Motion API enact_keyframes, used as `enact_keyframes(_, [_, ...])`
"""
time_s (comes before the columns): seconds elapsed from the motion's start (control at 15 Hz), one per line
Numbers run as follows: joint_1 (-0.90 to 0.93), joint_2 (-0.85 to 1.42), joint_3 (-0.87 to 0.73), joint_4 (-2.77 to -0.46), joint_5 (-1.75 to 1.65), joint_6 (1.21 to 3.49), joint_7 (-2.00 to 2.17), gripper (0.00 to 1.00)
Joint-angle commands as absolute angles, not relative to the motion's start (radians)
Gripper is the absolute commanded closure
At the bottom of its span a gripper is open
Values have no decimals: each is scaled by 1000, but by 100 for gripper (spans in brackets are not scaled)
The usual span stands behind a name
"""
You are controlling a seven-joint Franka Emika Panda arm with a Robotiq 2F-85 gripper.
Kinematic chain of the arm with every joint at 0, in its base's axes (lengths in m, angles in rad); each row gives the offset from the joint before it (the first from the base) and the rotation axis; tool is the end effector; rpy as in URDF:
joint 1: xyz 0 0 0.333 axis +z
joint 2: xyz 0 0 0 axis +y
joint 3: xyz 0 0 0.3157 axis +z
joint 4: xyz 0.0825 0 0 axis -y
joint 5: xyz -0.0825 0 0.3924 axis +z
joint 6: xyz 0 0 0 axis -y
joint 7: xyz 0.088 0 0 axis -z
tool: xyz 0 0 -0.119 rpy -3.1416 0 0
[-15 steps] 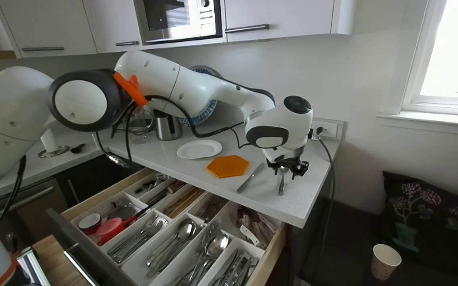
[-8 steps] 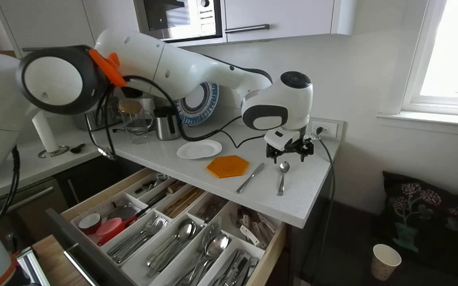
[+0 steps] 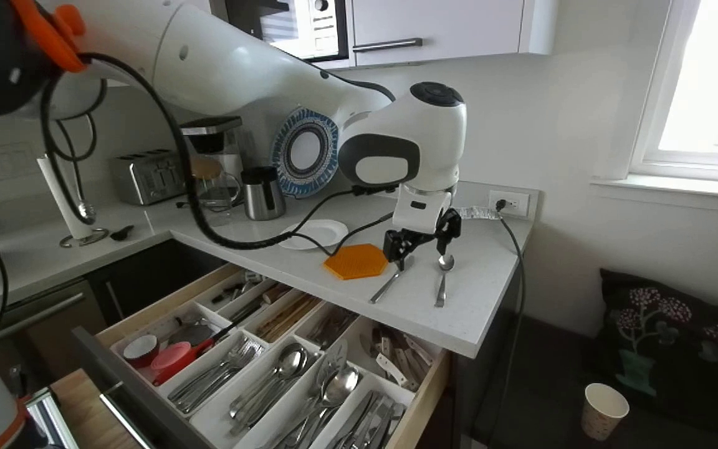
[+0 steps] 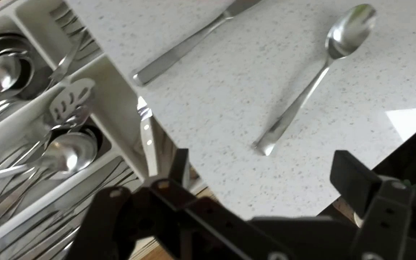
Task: Remove one spoon from the drawer
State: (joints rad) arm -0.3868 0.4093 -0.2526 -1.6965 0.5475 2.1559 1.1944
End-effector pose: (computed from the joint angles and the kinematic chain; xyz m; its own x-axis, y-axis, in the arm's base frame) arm 0.5691 -0.3702 0.3578 -0.4544 -0.8271 -0.3308 -0.8391 0.5221 -0.1527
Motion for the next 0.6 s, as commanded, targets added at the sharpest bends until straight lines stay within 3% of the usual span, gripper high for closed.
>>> enact_keyframes(0.0, [-367,221,-276,-1918,452,2112,1029,0])
enact_keyframes(0.4, [-336,73,-301,-2061,235,2027,847,0])
enact_keyframes(0.53, [-339,122,-301,-2006,275,2032,877,0])
